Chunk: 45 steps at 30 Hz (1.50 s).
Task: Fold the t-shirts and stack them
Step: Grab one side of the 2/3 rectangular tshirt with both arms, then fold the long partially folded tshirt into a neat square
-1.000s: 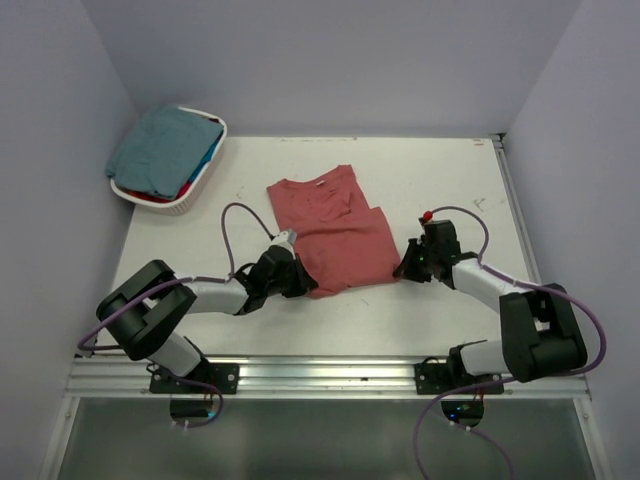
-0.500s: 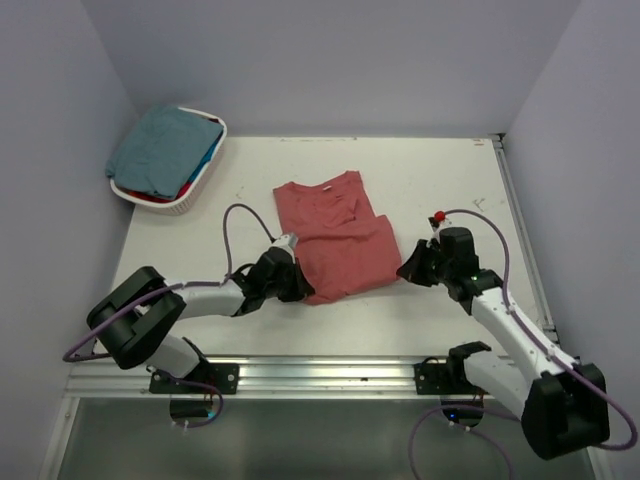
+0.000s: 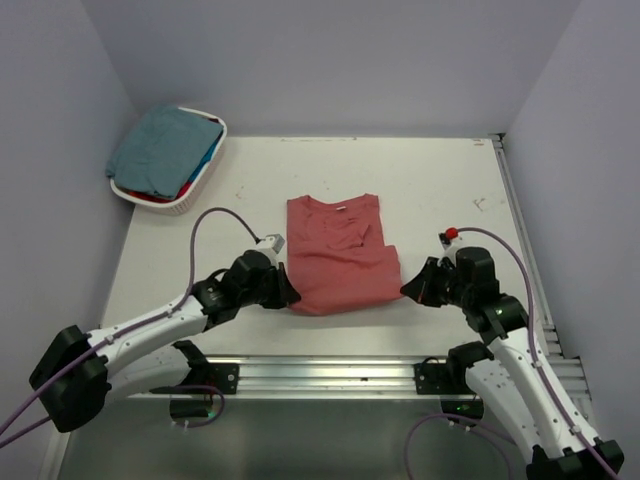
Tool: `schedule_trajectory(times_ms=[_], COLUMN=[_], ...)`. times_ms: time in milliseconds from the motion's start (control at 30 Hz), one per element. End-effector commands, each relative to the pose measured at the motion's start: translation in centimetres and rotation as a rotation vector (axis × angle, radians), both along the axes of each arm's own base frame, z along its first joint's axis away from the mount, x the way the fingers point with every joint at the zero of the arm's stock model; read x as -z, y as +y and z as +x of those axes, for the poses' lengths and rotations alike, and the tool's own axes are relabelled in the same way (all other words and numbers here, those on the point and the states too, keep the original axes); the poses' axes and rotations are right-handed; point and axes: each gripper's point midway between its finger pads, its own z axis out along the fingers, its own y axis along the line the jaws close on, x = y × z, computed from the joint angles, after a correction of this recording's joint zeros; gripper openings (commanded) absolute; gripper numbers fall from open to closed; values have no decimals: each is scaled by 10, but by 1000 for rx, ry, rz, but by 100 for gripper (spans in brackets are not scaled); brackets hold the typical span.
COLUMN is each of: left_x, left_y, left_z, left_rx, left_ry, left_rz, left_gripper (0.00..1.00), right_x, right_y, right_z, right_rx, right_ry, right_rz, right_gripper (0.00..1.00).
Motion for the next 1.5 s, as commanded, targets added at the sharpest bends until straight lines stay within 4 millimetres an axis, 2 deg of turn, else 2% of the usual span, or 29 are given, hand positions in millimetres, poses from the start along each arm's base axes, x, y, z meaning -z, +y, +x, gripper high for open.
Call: schedule_trajectory(times_ms=[0,100,200,233,300,333,400,467,500,533,600,633,667,700,733,767,800,833,867,900,967,1100,1233,1267,1300,1367,1400,1433,1467], left_x=[-28,-35,-36,-40,-44,-52,-63,-83,-85,-94,-96,-107,-110,-104,-111,-110,-99,-105,-104,-92,-94,-72,-55,-41,-45,-41,-37,-37,-27], left_y=[3,4,5,1,7,6,10,10,14,14,12,17,18,23,24,25,30,29,28,30,29,31,33,36,36,34,35,34,36], left_z=[3,6,13,18,34,43,59,75,84,92,103,119,125,135,144,150,158,167,173,181,197,232,262,268,278,289,302,308,316], left_rx=[-11,-24,-37,-30,-88,-101,-153,-186,-213,-221,-214,-244,-249,-260,-267,-273,-287,-292,-293,-297,-299,-300,-299,-296,-300,-288,-292,-290,-287], left_ry=[-59,-89,-120,-144,-202,-241,-300,-375,-398,-430,-430,-467,-472,-457,-480,-482,-461,-481,-482,-459,-464,-423,-395,-366,-374,-367,-367,-374,-358], left_rz=[-28,-41,-28,-35,-4,-2,25,28,47,40,29,3,-6,0,-5,2,33,33,39,59,40,24,8,6,-10,-29,-32,-39,-42], left_gripper=[0,0,0,0,0,0,0,0,0,0,0,0,0,0,0,0,0,0,0,0,0,0,0,0,0,0,0,0,0], right_x=[-28,-40,-45,-52,-51,-62,-71,-77,-90,-85,-90,-91,-90,-100,-92,-93,-102,-100,-90,-94,-89,-66,-46,-43,-47,-31,-37,-20,-15], right_y=[6,6,7,9,11,13,14,17,18,19,19,21,21,23,23,23,24,25,27,28,31,38,45,46,48,50,51,52,53], right_z=[-3,3,20,30,45,56,74,90,101,110,126,136,143,153,163,170,180,187,197,208,220,254,277,282,290,302,312,320,328], right_rx=[-15,-9,4,4,12,15,28,34,46,48,70,73,78,81,95,103,113,118,118,125,126,130,121,124,127,131,140,143,151], right_ry=[-37,-77,-116,-154,-161,-208,-258,-272,-317,-305,-332,-329,-330,-359,-338,-341,-366,-365,-344,-358,-349,-319,-295,-294,-308,-283,-301,-272,-268], right_rz=[48,53,46,51,40,49,48,40,47,36,26,18,13,20,3,-3,-1,-7,-22,-22,-32,-52,-57,-58,-54,-67,-65,-77,-80], right_gripper=[0,0,0,0,0,0,0,0,0,0,0,0,0,0,0,0,0,0,0,0,0,0,0,0,0,0,0,0,0])
